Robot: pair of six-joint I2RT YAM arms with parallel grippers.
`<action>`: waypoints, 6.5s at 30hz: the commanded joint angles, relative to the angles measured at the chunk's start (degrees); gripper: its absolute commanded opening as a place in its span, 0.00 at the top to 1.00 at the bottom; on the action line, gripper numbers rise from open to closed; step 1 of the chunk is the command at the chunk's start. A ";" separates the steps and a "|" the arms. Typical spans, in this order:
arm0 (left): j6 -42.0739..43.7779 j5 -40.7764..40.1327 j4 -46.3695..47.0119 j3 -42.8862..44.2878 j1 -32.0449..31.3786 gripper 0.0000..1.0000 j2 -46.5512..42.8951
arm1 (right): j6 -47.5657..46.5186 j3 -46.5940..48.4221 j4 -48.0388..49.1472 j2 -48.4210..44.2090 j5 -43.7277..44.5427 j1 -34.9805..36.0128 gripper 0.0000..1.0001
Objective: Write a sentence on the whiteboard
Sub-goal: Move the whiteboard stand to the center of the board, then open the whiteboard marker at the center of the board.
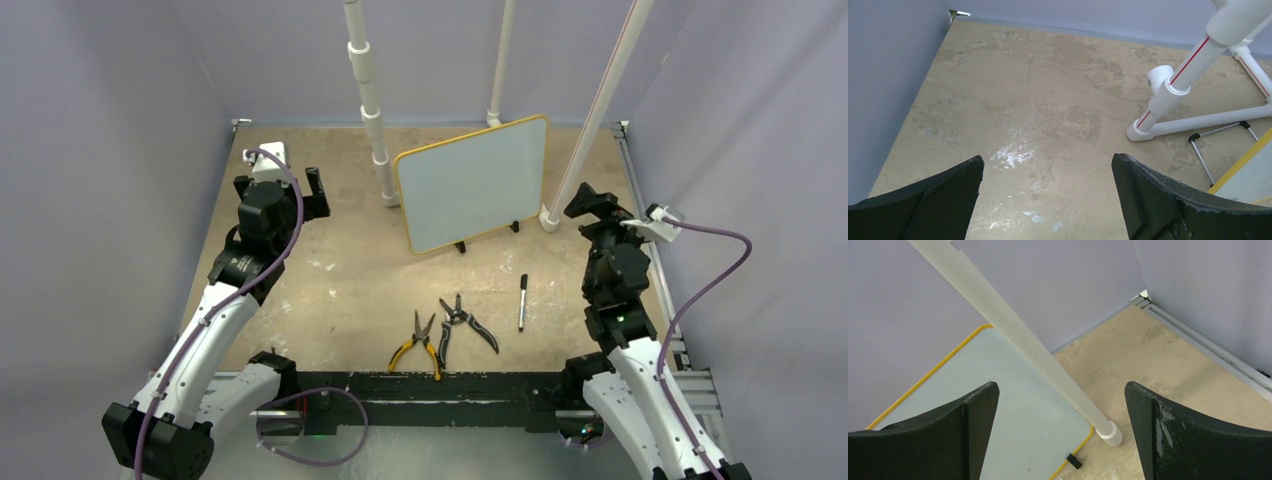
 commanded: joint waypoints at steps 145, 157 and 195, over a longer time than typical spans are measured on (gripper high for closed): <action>-2.03 -0.09 3.42 -5.39 1.33 0.02 -6.37 | 26.87 5.85 -41.41 31.62 -16.71 14.46 0.36; -1.86 0.38 3.37 -5.48 1.33 0.02 -6.76 | 25.54 3.22 -37.81 38.07 -17.81 11.38 0.43; -7.51 43.82 6.93 20.15 -4.38 0.16 6.44 | -2.81 10.92 1.20 16.69 -45.40 18.57 1.00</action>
